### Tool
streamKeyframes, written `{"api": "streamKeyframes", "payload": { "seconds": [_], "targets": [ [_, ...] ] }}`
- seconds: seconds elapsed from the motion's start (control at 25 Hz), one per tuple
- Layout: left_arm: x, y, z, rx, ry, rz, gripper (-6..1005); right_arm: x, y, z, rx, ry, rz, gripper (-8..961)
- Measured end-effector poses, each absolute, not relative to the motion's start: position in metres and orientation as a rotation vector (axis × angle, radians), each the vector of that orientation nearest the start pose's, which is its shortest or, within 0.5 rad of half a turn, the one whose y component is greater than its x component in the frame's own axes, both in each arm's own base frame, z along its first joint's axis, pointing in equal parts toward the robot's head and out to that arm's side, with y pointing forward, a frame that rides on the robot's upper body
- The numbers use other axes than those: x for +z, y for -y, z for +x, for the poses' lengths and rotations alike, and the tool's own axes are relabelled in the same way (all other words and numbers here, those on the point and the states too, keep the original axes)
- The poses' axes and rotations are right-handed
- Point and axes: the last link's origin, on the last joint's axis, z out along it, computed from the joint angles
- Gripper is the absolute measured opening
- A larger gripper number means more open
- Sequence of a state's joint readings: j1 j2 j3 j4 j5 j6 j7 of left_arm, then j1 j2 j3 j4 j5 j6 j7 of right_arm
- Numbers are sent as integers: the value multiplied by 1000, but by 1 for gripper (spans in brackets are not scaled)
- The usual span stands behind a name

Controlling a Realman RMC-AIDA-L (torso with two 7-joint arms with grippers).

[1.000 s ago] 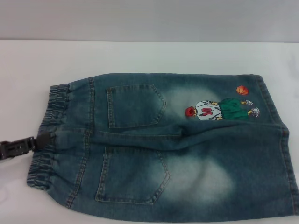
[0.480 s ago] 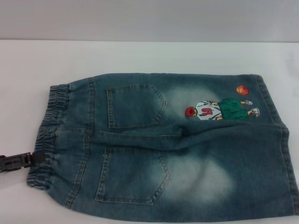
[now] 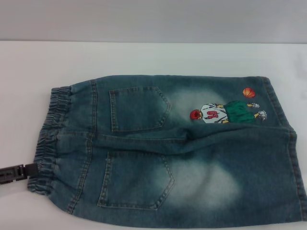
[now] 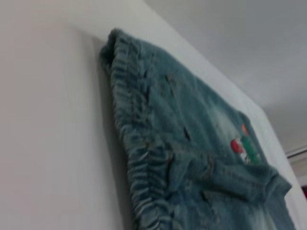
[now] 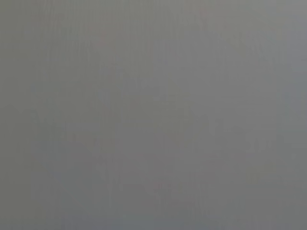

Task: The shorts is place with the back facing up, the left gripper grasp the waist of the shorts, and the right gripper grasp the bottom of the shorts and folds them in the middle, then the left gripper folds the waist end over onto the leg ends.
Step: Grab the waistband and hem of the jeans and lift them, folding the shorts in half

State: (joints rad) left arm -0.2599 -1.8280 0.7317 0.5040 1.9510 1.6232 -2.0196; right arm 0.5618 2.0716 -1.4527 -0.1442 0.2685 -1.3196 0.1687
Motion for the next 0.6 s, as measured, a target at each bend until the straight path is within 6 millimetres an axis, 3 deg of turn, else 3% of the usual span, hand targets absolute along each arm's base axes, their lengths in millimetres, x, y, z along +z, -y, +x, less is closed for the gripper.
{"api": "streamKeyframes", "payload": {
  "seconds": [0.6],
  "targets": [
    [70,-240,-383,-621,1847,-2217,824,64,-377,293,889,-324,-1301,596]
  ]
}}
